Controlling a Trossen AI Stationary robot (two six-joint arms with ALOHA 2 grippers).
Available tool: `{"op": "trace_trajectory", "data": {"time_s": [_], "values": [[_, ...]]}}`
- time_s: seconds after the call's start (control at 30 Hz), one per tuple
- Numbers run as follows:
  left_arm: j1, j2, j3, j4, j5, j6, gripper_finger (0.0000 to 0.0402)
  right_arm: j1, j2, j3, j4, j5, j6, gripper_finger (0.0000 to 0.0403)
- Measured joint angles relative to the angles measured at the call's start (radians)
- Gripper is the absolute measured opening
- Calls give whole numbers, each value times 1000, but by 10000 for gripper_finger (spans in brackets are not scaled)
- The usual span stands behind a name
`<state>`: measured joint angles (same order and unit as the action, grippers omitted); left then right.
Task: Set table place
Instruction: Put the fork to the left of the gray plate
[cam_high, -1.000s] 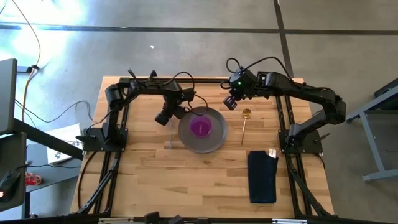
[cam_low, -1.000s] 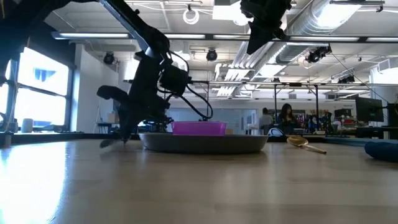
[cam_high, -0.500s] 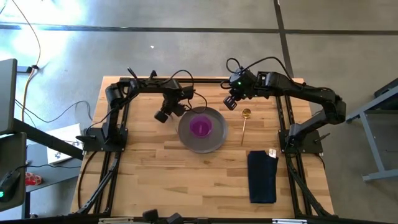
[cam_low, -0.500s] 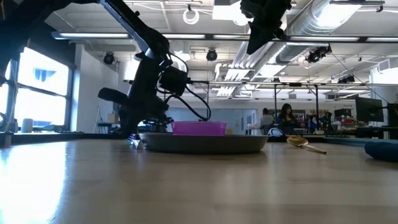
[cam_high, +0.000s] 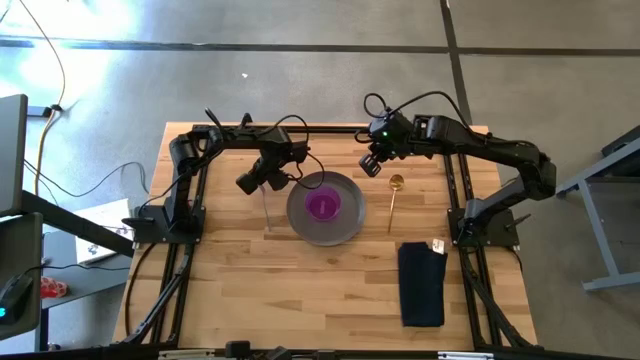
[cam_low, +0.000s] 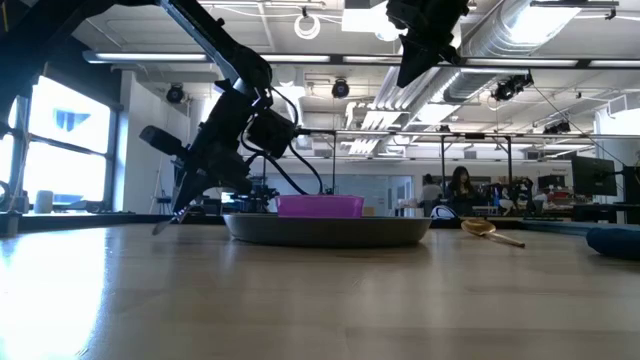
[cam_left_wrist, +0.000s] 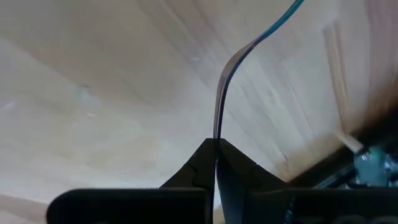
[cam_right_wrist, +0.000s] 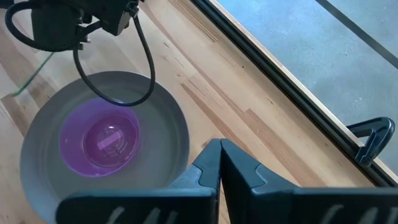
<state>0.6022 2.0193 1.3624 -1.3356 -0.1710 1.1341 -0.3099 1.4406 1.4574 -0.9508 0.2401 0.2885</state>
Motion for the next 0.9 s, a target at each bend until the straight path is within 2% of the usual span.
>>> {"op": "trace_trajectory", "data": {"time_s": [0.6,0.9], "values": [[-2,0,0,116,9,16,1,0,0,0,-4,-6,10,0],[0,0,0,140,9,-16,27,0,0,0,-5,-7,2,0]]}}
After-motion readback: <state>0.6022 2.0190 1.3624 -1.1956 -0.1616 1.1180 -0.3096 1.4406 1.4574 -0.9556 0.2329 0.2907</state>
